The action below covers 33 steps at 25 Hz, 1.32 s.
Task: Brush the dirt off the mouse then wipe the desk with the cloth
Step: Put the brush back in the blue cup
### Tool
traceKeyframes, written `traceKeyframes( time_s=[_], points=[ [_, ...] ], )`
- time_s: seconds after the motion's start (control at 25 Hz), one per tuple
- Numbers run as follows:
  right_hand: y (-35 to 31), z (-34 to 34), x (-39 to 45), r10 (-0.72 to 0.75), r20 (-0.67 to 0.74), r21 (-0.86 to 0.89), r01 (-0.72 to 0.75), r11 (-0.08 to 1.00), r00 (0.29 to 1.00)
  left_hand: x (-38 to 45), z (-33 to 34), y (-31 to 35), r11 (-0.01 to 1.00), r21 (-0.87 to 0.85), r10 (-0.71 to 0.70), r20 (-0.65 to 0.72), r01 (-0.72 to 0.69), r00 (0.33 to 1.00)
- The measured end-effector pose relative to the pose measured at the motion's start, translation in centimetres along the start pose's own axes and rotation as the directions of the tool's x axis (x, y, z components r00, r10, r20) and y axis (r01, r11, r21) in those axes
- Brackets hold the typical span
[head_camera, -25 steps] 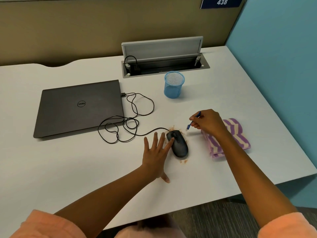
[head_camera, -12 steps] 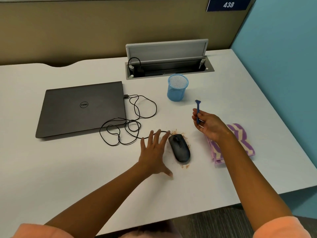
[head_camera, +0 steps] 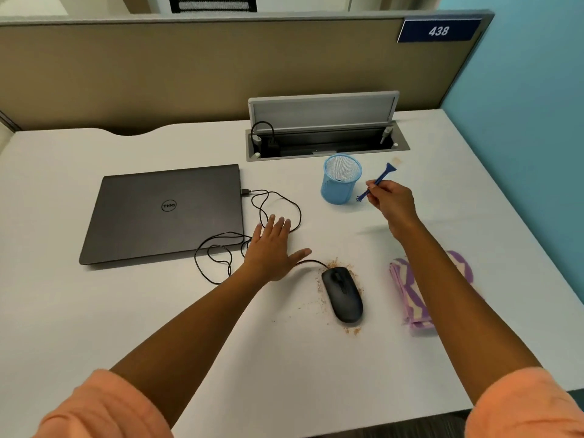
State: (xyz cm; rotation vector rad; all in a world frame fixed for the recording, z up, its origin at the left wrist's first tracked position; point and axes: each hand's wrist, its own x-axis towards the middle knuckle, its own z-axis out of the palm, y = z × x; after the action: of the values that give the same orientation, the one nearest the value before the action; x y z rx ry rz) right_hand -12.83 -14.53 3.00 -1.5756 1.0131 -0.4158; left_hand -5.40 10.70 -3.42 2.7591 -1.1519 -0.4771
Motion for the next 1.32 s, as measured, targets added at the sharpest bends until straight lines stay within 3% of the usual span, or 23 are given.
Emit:
traceKeyframes(
  time_s=[0.24, 0.52, 0.84, 1.32],
  points=[
    [-3.6, 2.1, 3.5, -0.344, -0.066, -0.348, 0.302, 0.888, 0.937, 1.2, 0.2, -1.2, 0.985, 0.169, -0.029, 0.072, 0.016, 0.997],
    [-3.6, 4.1, 5.9, -0.319, 0.089, -0.549, 0.314, 0.775, 0.943, 1.9, -0.7, -0.6, 0.957, 0.29, -0.056, 0.116, 0.021, 0.992],
    [-2.9, 4.6, 5.8, -0.334, 0.117, -0.573, 0.338, 0.746, 0.935, 2.1, -1.1, -0.8, 0.959, 0.28, -0.079, 0.148, 0.035, 0.986],
    [-2.5, 2.4, 2.3, -0.433, -0.067, -0.454, 0.359, 0.815, 0.899, 1.7, -0.8, -0.9, 0.96, 0.278, -0.07, 0.156, 0.024, 0.985]
  ],
)
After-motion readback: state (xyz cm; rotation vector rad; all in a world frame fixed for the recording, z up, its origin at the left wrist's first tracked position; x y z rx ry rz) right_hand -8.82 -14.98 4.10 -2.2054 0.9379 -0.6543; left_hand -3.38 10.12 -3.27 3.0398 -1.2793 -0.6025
